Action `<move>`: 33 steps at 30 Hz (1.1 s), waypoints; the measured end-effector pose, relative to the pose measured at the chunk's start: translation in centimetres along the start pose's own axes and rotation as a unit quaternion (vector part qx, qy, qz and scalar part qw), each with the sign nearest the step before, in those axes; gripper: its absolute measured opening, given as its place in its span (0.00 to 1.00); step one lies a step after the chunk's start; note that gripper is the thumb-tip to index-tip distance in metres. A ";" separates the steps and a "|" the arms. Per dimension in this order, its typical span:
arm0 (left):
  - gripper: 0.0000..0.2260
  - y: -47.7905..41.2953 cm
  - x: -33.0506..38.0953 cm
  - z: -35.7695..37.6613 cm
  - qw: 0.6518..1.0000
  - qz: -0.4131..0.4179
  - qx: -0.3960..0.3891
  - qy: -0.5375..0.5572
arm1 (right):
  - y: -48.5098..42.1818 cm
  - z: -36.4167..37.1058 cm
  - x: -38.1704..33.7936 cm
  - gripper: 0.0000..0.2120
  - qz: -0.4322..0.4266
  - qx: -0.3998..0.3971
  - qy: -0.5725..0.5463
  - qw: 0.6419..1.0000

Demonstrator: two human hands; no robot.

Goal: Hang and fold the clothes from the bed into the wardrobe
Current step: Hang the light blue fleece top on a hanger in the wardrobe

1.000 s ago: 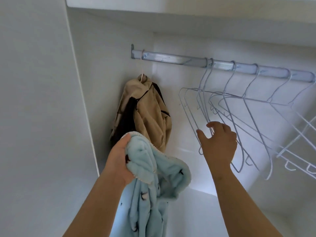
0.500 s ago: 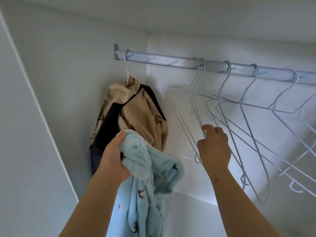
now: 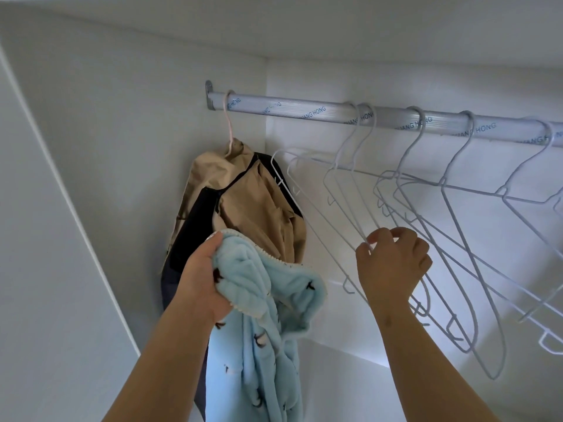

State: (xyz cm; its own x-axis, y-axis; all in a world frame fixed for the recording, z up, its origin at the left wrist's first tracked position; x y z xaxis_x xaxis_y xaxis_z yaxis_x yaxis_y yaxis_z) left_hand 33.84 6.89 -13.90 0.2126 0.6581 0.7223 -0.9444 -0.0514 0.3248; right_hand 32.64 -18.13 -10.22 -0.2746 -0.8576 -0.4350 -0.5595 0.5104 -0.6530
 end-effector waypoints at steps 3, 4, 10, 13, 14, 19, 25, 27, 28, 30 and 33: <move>0.27 -0.2 0.2 -0.1 1.000 -0.005 -0.001 -0.005 | 0.6 -0.8 -1.5 0.06 -0.031 0.061 -0.054 0.996; 0.26 -0.2 0.2 -0.1 1.000 -0.007 0.002 -0.004 | 0.7 -1.1 -2.0 0.06 -0.043 0.080 -0.063 0.994; 0.18 -0.1 0.6 -0.4 1.000 -0.023 0.010 -0.012 | 0.7 -1.6 -3.6 0.05 -0.051 0.099 -0.093 0.989; 0.20 0.2 0.8 -0.5 0.999 -0.039 0.004 -0.013 | 0.7 -1.6 -4.2 0.05 -0.041 0.084 -0.123 0.988; 0.20 0.2 0.9 -0.7 0.999 -0.036 0.006 -0.014 | 0.7 -1.8 -4.4 0.05 -0.041 0.083 -0.139 0.986; 0.17 0.5 1.5 -1.5 0.999 -0.019 0.001 -0.027 | 2.1 -1.4 -4.9 0.01 0.040 -0.038 -0.246 0.968; 0.15 1.7 1.6 -3.3 0.998 -0.038 0.002 -0.045 | 5.7 -1.5 -3.9 0.12 0.108 -0.129 -0.261 0.951; 0.13 2.2 1.8 -4.5 0.998 -0.036 0.020 -0.052 | 7.4 -2.1 -3.7 0.19 0.124 -0.124 -0.273 0.946; 0.12 2.5 1.9 -5.0 0.997 -0.039 0.025 -0.058 | 8.3 -2.4 -3.7 0.20 0.135 -0.119 -0.275 0.944; 0.13 3.3 2.1 -6.0 0.996 -0.041 0.026 -0.068 | 10.2 -3.0 -3.7 0.20 0.152 -0.115 -0.279 0.941; 0.14 4.5 2.5 -7.6 0.995 -0.046 0.019 -0.086 | 13.6 -4.0 -3.9 0.21 0.171 -0.114 -0.298 0.932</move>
State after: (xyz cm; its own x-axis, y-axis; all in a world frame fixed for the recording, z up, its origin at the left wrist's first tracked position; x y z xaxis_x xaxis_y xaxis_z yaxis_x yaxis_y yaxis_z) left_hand 28.19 13.98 -15.30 0.3400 0.5235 0.7813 -0.9098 -0.0272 0.4141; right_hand 23.02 -8.06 -14.95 -0.0221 -0.4239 -0.9054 -0.6886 0.6630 -0.2936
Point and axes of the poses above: each hand's wrist, its own y-axis away from the middle knuckle, its own z-axis out of the palm, x = y × z, the point moved 5 cm from there along -y, towards the middle knuckle, and after that the axes turned 8 degrees about x, right-handed, at the moved point
